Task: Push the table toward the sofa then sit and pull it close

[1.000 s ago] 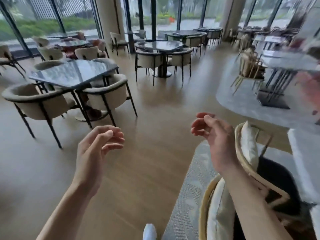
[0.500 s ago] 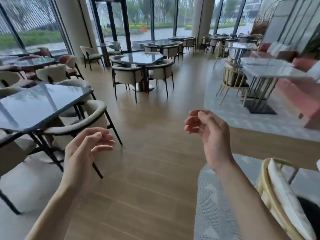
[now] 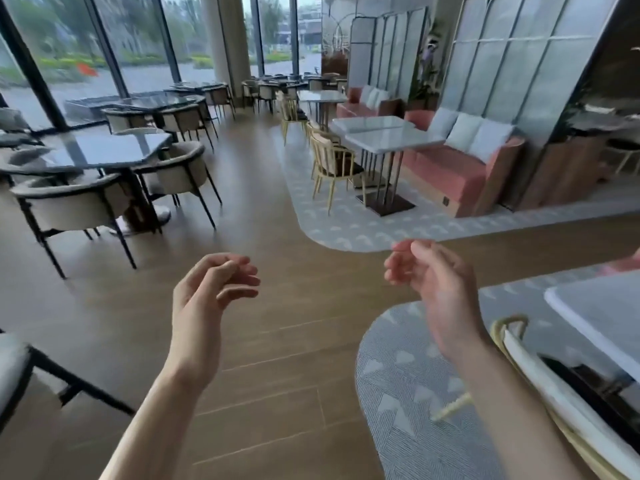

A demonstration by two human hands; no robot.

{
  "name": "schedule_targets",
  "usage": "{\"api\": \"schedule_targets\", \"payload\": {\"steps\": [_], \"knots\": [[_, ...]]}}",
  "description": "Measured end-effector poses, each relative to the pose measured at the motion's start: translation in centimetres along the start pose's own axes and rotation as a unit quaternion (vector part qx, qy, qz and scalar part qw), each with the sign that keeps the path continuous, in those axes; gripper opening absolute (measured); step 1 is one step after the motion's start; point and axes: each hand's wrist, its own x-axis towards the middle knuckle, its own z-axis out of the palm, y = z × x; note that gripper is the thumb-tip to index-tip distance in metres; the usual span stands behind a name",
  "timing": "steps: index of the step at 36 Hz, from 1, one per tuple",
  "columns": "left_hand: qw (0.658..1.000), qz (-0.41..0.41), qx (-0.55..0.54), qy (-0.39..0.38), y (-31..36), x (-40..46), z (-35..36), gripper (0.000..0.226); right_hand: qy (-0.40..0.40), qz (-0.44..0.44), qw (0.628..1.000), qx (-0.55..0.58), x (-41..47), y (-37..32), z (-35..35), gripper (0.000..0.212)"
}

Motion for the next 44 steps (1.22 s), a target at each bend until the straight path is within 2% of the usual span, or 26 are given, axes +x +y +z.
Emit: {"api": "schedule_targets", "payload": {"steps": [6, 18, 23, 29, 38, 44], "knots": [[0.998, -0.008, -0.014, -0.062, -4.9, 10.9, 2.0, 0.023, 0.051, -0.022, 0.998, -0.012, 8.8, 4.2, 0.7, 0.023], [0.999, -0.001, -0.009, -0.054, -14.6, 37.5, 10.5, 0.027, 0.060, -0.007, 0.998, 0.006, 36.7, 13.8, -0.5, 0.025], [0.998, 0.019, -0.021, -0.054, -16.6, 48.8, 16.2, 0.026, 0.032, -0.015, 0.999, -0.020, 49.0, 14.6, -0.8, 0.025], [0.995, 0.015, -0.034, -0.090, -22.0, 60.6, 23.0, 0.020, 0.028, -0.037, 0.998, -0.042, 61.0, 17.7, -2.7, 0.025], [0.985, -0.028, -0.056, -0.163, -34.3, 79.0, 34.7, 0.017, 0.103, -0.032, 0.991, -0.077, 79.7, 26.1, -9.4, 0.027], [0.975, -0.054, -0.047, -0.212, -39.0, 91.7, 43.9, 0.019, 0.147, -0.035, 0.985, -0.087, 93.4, 28.3, -12.9, 0.026]]}}
